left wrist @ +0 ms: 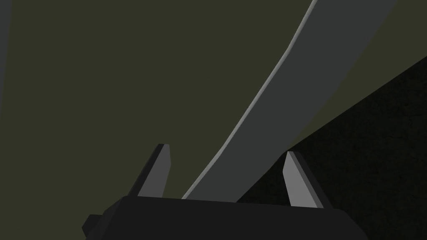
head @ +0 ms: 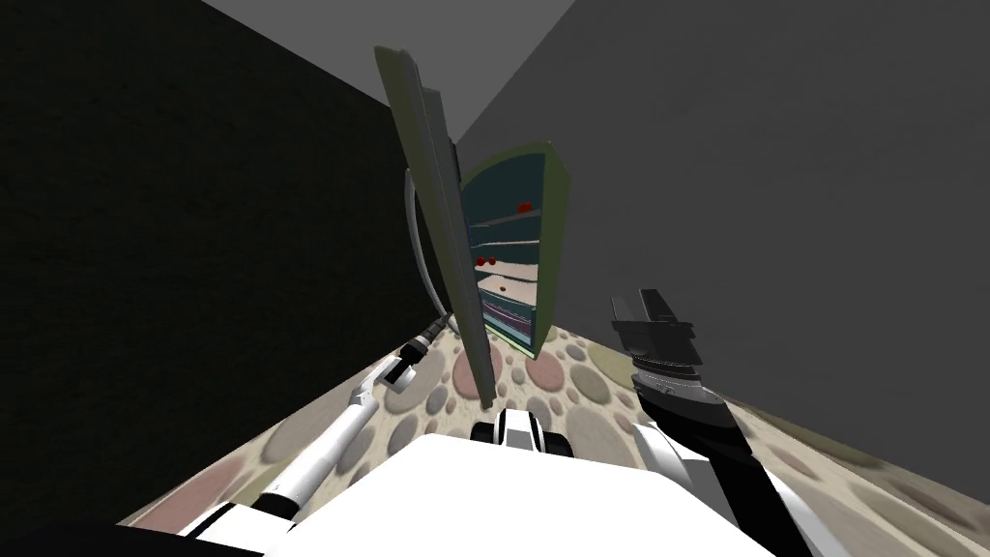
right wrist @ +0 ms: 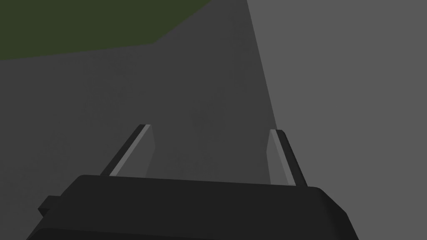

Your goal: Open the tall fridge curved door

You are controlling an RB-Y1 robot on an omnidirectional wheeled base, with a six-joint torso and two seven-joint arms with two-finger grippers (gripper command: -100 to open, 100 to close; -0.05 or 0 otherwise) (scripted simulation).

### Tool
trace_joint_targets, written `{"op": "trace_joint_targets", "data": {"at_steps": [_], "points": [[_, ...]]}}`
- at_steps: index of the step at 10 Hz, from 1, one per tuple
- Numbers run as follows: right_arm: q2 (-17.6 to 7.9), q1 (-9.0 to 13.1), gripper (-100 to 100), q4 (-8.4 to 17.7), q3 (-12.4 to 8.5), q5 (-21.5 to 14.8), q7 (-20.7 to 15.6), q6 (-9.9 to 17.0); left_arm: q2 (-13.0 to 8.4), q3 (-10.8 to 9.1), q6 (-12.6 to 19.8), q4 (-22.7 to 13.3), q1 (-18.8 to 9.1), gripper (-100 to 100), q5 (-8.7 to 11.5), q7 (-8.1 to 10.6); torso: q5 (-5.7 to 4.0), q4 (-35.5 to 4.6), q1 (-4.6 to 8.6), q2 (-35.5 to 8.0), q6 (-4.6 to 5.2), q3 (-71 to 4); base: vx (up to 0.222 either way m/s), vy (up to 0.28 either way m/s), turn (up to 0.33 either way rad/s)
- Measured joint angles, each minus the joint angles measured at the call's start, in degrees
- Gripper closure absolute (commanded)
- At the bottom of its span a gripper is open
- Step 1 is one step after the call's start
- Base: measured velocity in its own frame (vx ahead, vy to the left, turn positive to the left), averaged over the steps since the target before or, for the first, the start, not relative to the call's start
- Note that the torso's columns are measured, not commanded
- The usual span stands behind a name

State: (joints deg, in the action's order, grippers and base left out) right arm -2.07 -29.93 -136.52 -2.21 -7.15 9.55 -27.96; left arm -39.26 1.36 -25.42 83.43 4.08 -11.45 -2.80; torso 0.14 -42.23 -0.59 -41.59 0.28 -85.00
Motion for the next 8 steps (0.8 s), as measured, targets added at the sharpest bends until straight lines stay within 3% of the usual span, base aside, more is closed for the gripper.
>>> {"op": "trace_joint_targets", "data": {"at_steps": [2,4,6,8], "points": [[0.0,0.0,0,0.0,0.0,0.0,0.0,0.0,0.2,0.04,-0.4,-2.5,-1.9,100,-0.2,0.02,-0.23,0.1,0.76,0.5,0.06,-0.3,-0.055,0.118,-0.042],[0.0,0.0,0,0.0,0.0,0.0,0.0,0.0,1.4,1.39,-1.1,-5.6,-5.1,100,-1.7,0.66,0.06,0.1,-0.02,0.2,0.06,-0.2,-0.134,0.185,-0.073],[0.0,0.0,0,0.0,0.0,0.0,0.0,0.0,1.7,2.2,-1.6,-8.2,-7.9,100,-2.6,1.44,-0.03,0.1,0.09,0.2,0.09,-0.2,-0.144,0.256,-0.108],[0.0,0.0,0,0.0,0.0,0.0,0.0,0.0,2.5,2.88,-2.3,-11.4,-11.1,100,-3.4,1.7,-0.14,0.1,0.6,0.4,0.02,-0.2,-0.05,0.083,0.018]]}}
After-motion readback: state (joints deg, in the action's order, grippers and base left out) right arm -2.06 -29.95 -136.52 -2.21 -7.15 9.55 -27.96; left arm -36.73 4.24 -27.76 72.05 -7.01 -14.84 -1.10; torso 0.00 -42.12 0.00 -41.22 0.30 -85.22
